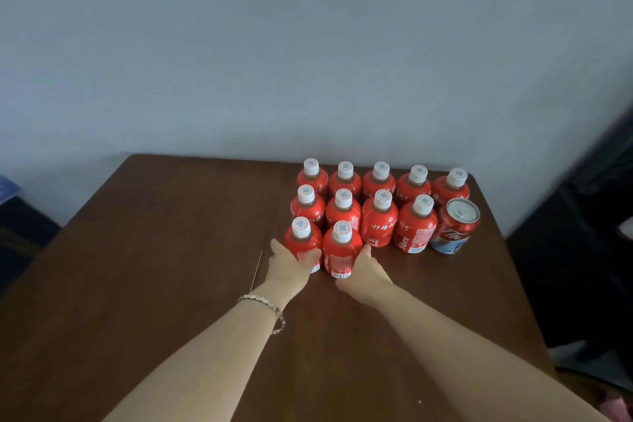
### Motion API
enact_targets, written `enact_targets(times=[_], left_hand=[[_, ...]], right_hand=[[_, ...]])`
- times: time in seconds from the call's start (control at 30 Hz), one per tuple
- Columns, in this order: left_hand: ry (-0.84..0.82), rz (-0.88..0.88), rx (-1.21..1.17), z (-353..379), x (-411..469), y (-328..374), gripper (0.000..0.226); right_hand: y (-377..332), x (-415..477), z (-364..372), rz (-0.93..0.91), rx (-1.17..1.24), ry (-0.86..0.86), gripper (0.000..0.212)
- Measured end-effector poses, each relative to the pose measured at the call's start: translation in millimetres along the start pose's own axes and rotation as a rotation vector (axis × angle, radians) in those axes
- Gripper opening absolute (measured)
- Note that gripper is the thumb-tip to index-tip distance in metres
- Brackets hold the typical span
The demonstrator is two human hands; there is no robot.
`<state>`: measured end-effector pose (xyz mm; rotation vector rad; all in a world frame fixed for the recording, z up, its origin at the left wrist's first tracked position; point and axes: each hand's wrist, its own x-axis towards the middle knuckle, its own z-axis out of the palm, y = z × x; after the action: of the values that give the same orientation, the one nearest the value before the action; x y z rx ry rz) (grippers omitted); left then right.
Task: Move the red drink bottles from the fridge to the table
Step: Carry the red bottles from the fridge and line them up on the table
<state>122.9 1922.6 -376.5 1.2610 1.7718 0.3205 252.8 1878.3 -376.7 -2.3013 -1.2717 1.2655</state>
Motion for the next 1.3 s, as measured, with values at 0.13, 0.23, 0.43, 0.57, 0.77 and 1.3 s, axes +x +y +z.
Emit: enact_targets(times=[0.13,0.23,0.43,0.57,0.77,1.3], left_hand=[[-0.237,0.071,0.41,-23,-39,1,0.021],[-0.444,0.218,0.609,-44,-70,10,0.03],[-0.456,0.547,0.959,-71,-123,25,0.04],[-0.489,0.745,1.026,-76,-170,32,0.035],[-0.503,1.135,0.988,-47,-289,34,0.027],[-0.998,2.015,1.013,105,-793,-145,0.03]], right_hand=[[0,-35,-7,-0.028,-0.138,-0.041,0.045],[-6,-71,-15,-0.078,-0.206,-0.013,0.03],[-10,-152,-31,-0.032,-0.353,0.017,0.034],[5,-217,-39,0.118,-0.366,0.037,0.036],[47,-348,-35,0.28,-0.272,0.283,0.037],[293,-855,138,1.003,0.218,0.985,0.026]])
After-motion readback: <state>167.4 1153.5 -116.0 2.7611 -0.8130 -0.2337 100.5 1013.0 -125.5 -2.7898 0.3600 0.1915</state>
